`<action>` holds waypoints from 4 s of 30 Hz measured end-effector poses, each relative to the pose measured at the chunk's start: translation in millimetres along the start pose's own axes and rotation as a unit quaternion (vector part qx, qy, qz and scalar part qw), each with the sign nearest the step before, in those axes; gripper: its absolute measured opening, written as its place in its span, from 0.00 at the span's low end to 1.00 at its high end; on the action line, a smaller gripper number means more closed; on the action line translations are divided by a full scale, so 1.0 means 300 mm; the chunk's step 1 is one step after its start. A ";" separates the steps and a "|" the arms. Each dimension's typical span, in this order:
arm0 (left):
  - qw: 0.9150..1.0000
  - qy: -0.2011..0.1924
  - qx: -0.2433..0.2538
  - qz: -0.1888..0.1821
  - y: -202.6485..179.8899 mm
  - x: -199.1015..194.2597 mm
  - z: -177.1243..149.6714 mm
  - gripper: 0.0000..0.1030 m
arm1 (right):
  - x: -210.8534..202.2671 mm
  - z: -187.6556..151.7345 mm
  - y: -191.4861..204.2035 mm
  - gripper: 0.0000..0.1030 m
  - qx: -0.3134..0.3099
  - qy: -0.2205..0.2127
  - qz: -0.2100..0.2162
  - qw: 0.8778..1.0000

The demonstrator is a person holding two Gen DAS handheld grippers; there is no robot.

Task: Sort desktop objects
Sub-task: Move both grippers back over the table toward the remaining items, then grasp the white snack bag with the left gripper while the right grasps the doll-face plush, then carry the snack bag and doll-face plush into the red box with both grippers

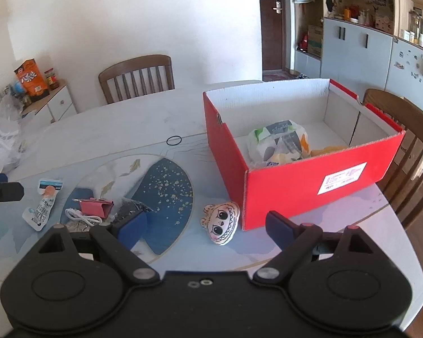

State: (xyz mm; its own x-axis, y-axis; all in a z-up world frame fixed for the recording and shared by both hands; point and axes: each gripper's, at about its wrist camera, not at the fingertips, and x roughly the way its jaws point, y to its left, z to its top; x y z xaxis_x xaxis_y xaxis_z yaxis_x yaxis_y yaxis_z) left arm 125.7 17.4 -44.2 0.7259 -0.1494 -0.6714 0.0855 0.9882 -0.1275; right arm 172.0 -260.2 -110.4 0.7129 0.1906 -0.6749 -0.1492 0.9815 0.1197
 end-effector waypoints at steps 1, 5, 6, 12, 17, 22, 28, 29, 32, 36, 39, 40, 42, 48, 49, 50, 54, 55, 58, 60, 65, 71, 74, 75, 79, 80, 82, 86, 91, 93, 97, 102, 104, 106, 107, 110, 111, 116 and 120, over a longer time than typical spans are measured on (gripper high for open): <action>1.000 0.002 -0.002 0.002 0.014 0.003 -0.006 1.00 | 0.008 -0.004 0.005 0.89 0.003 0.001 -0.002 1.000; 1.000 -0.007 -0.015 0.000 0.069 0.011 -0.027 1.00 | 0.036 -0.028 0.015 0.89 0.009 0.001 -0.012 1.000; 1.000 -0.006 -0.017 0.003 0.080 0.017 -0.031 1.00 | 0.043 -0.034 0.016 0.89 0.011 0.002 -0.014 1.000; 1.000 0.008 -0.017 0.017 0.152 0.059 -0.057 1.00 | 0.089 -0.051 0.024 0.89 0.024 0.009 -0.027 0.999; 0.997 -0.015 0.002 0.076 0.190 0.090 -0.068 1.00 | 0.128 -0.055 0.034 0.88 0.026 0.010 -0.040 0.999; 0.996 -0.009 -0.001 0.087 0.239 0.143 -0.068 1.00 | 0.180 -0.058 0.041 0.85 0.027 0.016 -0.059 0.998; 0.996 0.011 -0.010 0.091 0.272 0.204 -0.076 1.00 | 0.233 -0.061 0.021 0.81 0.060 0.026 -0.070 0.995; 0.996 0.014 -0.007 0.092 0.272 0.215 -0.078 1.00 | 0.238 -0.061 0.020 0.81 0.063 0.026 -0.072 0.995; 0.995 0.022 -0.003 0.095 0.275 0.242 -0.086 1.00 | 0.259 -0.059 0.011 0.81 0.075 0.028 -0.078 0.994; 0.994 0.036 -0.013 0.099 0.298 0.274 -0.093 1.00 | 0.281 -0.056 -0.001 0.79 0.097 0.034 -0.080 0.992; 0.994 0.047 -0.022 0.101 0.318 0.295 -0.103 1.00 | 0.299 -0.057 -0.008 0.76 0.109 0.042 -0.080 0.990; 0.993 0.051 -0.023 0.101 0.321 0.303 -0.106 1.00 | 0.304 -0.058 -0.009 0.75 0.112 0.044 -0.080 0.989; 0.993 0.054 -0.022 0.100 0.323 0.313 -0.110 1.00 | 0.312 -0.058 -0.009 0.75 0.116 0.047 -0.082 0.989; 0.993 0.059 -0.007 0.102 0.313 0.344 -0.114 0.99 | 0.325 -0.052 -0.009 0.73 0.122 0.049 -0.083 0.988; 0.993 0.061 -0.007 0.104 0.314 0.349 -0.114 0.99 | 0.328 -0.051 -0.011 0.73 0.124 0.051 -0.084 0.987; 0.992 0.064 -0.009 0.105 0.315 0.355 -0.115 0.99 | 0.330 -0.052 -0.012 0.72 0.126 0.052 -0.085 0.987; 0.992 0.065 -0.011 0.105 0.315 0.361 -0.120 0.99 | 0.332 -0.052 -0.015 0.70 0.127 0.051 -0.087 0.987; 0.992 0.065 -0.011 0.105 0.314 0.362 -0.120 0.99 | 0.333 -0.051 -0.014 0.69 0.127 0.051 -0.088 0.987; 0.992 0.065 -0.013 0.107 0.313 0.362 -0.119 0.98 | 0.332 -0.051 -0.016 0.62 0.127 0.050 -0.093 0.986; 0.992 0.065 -0.013 0.107 0.309 0.361 -0.118 0.97 | 0.330 -0.050 -0.020 0.57 0.133 0.050 -0.093 0.986; 0.993 0.062 -0.008 0.102 0.296 0.358 -0.112 0.82 | 0.323 -0.053 -0.024 0.48 0.135 0.050 -0.093 0.985; 0.994 0.059 0.001 0.093 0.283 0.357 -0.096 0.63 | 0.313 -0.057 -0.019 0.40 0.136 0.052 -0.087 0.986; 0.994 0.060 0.004 0.090 0.284 0.357 -0.096 0.62 | 0.304 -0.062 -0.018 0.39 0.135 0.054 -0.085 0.986; 0.994 0.060 0.005 0.090 0.283 0.356 -0.096 0.62 | 0.300 -0.064 -0.018 0.39 0.135 0.054 -0.084 0.986; 0.995 0.059 -0.004 0.086 0.285 0.343 -0.097 0.60 | 0.278 -0.074 -0.016 0.38 0.133 0.055 -0.077 0.987; 0.995 0.060 -0.005 0.084 0.284 0.339 -0.098 0.60 | 0.271 -0.076 -0.015 0.38 0.132 0.055 -0.075 0.987; 0.995 0.060 -0.004 0.081 0.281 0.330 -0.105 0.60 | 0.255 -0.079 -0.016 0.38 0.132 0.054 -0.070 0.987; 0.995 0.061 -0.012 0.079 0.274 0.313 -0.121 0.60 | 0.224 -0.084 -0.018 0.38 0.132 0.051 -0.063 0.988; 0.995 0.062 -0.024 0.077 0.265 0.287 -0.143 0.60 | 0.186 -0.088 -0.011 0.38 0.113 0.049 -0.062 0.990; 0.995 0.061 -0.027 0.075 0.261 0.272 -0.150 0.60 | 0.168 -0.088 -0.010 0.38 0.107 0.046 -0.061 0.991; 0.995 0.057 -0.029 0.074 0.250 0.241 -0.163 0.60 | 0.138 -0.086 -0.016 0.38 0.107 0.042 -0.056 0.992; 0.995 0.052 -0.037 0.072 0.239 0.206 -0.162 0.60 | 0.096 -0.082 -0.024 0.38 0.107 0.036 -0.051 0.992; 0.996 0.047 -0.040 0.067 0.230 0.184 -0.155 0.60 | 0.077 -0.078 -0.028 0.38 0.107 0.032 -0.048 0.993; 0.996 0.040 -0.039 0.062 0.216 0.161 -0.145 0.60 | 0.061 -0.073 -0.033 0.38 0.107 0.029 -0.043 0.993; 0.997 0.038 -0.039 0.060 0.206 0.151 -0.140 0.60 | 0.054 -0.070 -0.036 0.38 0.107 0.027 -0.041 0.993; 0.998 0.030 -0.039 0.050 0.178 0.119 -0.124 0.60 | 0.033 -0.061 -0.044 0.38 0.107 0.023 -0.033 0.993; 0.998 0.029 -0.040 0.046 0.167 0.110 -0.117 0.60 | 0.025 -0.058 -0.046 0.38 0.106 0.021 -0.031 0.994; 0.999 0.018 -0.039 0.024 0.102 0.069 -0.079 0.60 | -0.016 -0.033 -0.063 0.38 0.099 0.010 -0.014 0.995; 0.999 0.014 -0.034 0.010 0.040 0.048 -0.042 0.60 | -0.043 -0.008 -0.086 0.38 0.096 0.004 -0.007 0.995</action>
State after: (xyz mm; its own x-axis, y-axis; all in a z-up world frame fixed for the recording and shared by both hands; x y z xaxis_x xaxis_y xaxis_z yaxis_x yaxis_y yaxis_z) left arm 128.5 26.7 -64.5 0.7076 -0.1318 -0.6942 0.0238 0.9863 -0.1630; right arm 165.0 -288.1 -106.4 0.7082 0.1769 -0.6835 -0.0052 0.9694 0.2455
